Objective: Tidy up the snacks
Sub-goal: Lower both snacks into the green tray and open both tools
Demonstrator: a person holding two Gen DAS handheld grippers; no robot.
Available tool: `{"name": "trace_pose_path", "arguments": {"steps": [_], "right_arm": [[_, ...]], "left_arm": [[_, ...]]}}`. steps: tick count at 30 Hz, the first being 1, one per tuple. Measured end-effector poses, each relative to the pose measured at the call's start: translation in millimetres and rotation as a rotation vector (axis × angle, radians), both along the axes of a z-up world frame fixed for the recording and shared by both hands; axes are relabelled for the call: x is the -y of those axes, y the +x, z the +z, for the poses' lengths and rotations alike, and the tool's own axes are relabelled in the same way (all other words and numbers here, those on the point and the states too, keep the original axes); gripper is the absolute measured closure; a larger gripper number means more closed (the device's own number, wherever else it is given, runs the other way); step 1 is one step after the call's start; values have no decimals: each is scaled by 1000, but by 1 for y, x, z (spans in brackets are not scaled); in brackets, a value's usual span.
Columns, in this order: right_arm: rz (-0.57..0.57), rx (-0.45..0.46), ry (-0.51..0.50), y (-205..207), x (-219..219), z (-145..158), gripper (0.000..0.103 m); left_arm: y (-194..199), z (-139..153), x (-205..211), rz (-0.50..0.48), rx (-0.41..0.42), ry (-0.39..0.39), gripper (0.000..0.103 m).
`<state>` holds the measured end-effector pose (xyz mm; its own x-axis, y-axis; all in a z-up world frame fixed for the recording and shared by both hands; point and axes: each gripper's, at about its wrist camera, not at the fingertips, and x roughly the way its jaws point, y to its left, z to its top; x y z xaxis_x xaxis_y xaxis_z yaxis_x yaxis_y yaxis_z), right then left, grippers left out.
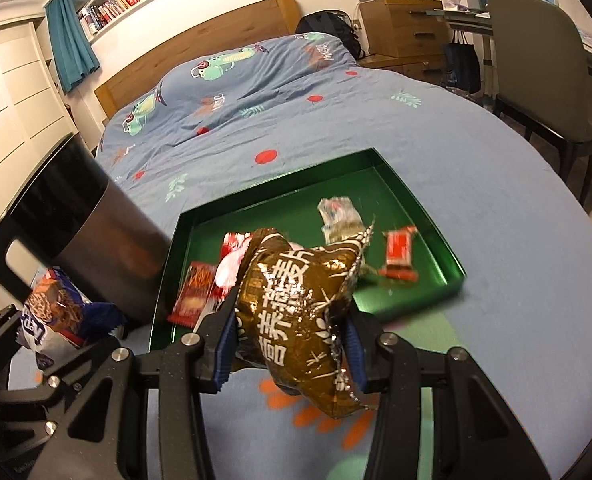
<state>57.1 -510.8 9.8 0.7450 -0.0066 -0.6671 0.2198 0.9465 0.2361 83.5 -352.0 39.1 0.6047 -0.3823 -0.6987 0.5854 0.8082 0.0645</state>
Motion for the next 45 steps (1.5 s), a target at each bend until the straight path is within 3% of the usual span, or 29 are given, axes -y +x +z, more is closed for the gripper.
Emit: {"name": "trace_pose_path", "arguments": {"steps": [10,27,45], "right_arm": [[9,-6,10,41,11,-21,0],[-2,-64,23,58,28,-64,0],[-41,-64,-78,73,37,-72,0]], "left_arm": [[24,-19,19,2,6,19,51],[36,-47,42,2,-18,57,51],[44,-74,59,7,-38,94,51]]}}
